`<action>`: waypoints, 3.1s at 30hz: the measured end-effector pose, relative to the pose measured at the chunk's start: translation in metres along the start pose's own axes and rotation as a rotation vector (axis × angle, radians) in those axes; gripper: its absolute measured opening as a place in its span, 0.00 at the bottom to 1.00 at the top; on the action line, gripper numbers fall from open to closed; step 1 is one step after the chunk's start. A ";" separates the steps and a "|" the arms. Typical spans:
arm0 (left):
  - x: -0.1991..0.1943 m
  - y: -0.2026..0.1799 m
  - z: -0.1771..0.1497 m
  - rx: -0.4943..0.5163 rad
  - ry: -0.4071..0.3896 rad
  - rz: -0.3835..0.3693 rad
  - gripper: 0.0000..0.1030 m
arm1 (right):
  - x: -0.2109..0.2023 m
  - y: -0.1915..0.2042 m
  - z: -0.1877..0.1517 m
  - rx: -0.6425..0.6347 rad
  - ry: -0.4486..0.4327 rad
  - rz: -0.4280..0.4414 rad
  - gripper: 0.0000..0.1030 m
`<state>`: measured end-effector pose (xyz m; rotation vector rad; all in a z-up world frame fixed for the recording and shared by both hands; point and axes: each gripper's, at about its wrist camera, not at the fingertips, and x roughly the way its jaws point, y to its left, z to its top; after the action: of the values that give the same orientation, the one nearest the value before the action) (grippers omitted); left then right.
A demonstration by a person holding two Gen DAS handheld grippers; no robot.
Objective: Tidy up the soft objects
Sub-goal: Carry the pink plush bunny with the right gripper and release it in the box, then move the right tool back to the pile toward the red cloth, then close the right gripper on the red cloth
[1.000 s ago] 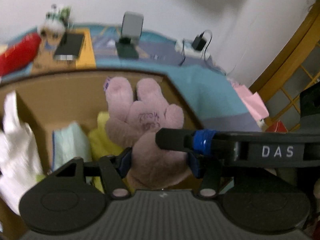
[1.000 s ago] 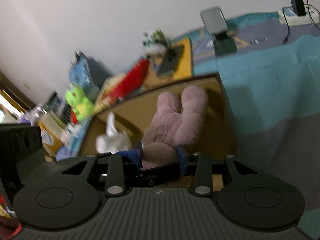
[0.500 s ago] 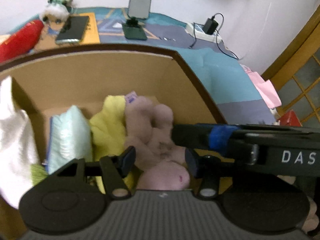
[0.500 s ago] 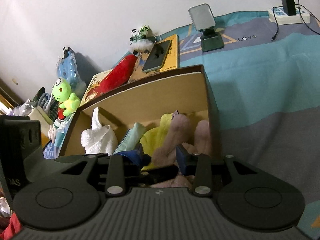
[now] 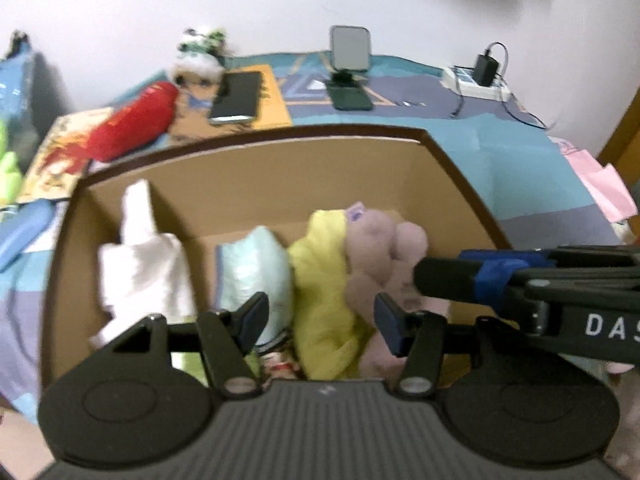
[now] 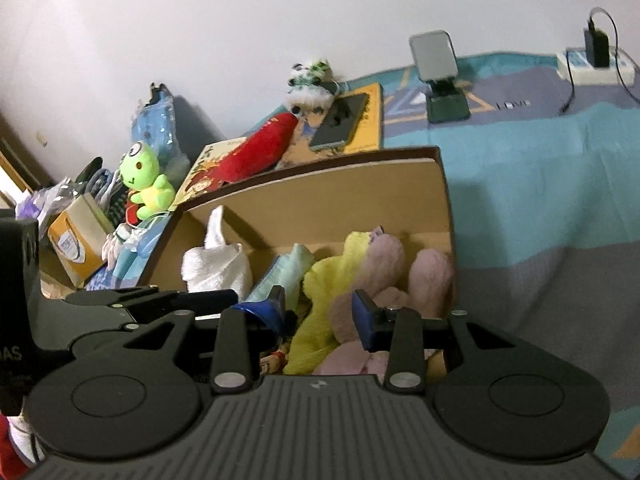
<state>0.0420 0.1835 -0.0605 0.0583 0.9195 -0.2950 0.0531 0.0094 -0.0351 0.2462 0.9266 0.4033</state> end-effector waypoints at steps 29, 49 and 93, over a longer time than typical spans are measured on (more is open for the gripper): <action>-0.077 -0.028 -0.048 -0.102 -0.018 0.320 0.63 | -0.056 0.022 -0.036 -0.099 -0.012 0.111 0.20; -0.052 -0.086 -0.085 -0.113 0.097 0.325 0.63 | -0.069 -0.024 -0.070 -0.094 0.126 0.100 0.20; 0.038 -0.306 -0.085 0.287 0.230 -0.425 0.24 | -0.154 -0.229 -0.115 0.433 0.178 -0.015 0.21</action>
<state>-0.0865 -0.1040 -0.1193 0.1639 1.1097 -0.8281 -0.0699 -0.2596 -0.0761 0.6053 1.1866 0.2087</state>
